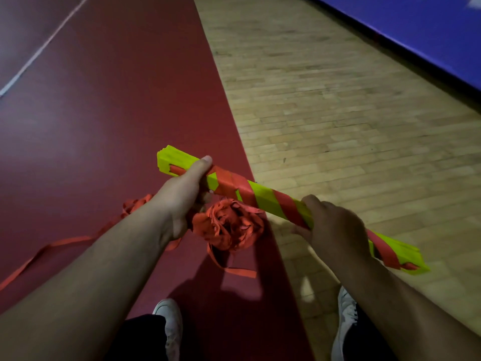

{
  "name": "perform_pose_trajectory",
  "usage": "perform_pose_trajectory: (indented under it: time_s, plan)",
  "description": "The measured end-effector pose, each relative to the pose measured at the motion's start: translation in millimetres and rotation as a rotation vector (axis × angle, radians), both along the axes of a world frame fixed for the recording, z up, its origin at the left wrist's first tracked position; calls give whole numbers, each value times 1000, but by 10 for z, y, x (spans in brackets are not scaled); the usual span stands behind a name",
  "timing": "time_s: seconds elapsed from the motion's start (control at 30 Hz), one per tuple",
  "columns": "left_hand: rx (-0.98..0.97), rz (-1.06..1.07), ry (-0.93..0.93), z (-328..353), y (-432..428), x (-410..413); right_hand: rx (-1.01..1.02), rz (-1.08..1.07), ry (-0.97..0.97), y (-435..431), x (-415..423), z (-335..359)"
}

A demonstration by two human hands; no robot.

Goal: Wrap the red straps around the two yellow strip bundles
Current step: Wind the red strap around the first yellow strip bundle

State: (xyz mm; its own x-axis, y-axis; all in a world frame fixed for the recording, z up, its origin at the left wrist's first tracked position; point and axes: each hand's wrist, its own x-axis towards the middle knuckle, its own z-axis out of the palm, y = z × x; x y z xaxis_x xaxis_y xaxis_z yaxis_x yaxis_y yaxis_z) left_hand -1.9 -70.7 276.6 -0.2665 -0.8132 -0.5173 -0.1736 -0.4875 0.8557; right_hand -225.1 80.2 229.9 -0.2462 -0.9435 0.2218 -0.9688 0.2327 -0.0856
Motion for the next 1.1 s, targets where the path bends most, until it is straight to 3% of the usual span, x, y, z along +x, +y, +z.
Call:
perform_pose_trajectory:
  time_s: [0.1, 0.23, 0.33, 0.43, 0.5, 0.67, 0.77, 0.9, 1.1]
  plan:
    - [-138, -43, 79, 1, -11, 34, 114, -1, -115, -29, -7, 17]
    - [-312, -159, 107, 50, 4, 51, 324, 92, -672, -36, -152, 98]
    - [-341, -245, 154, 84, 37, 48, 495, 135, -860, -23, -218, 126]
    - [-459, -337, 13, 78, -5, 93, 564, 153, -1104, -11, -201, 103]
    - [-549, -400, -69, 75, -21, 137, 482, 161, -1059, -13, -195, 84]
    - [-605, -523, 52, 124, -54, 235, 372, 138, -1094, -1, -257, 150]
    - [-554, -490, -88, 60, -100, 255, 362, 152, -1112, 11, -225, 151]
    - [-467, -381, -108, 11, -73, 191, 294, 127, -1024, -22, -200, 131]
    - [-626, -313, -88, 33, -62, 129, 309, 141, -1212, -11, -186, 164]
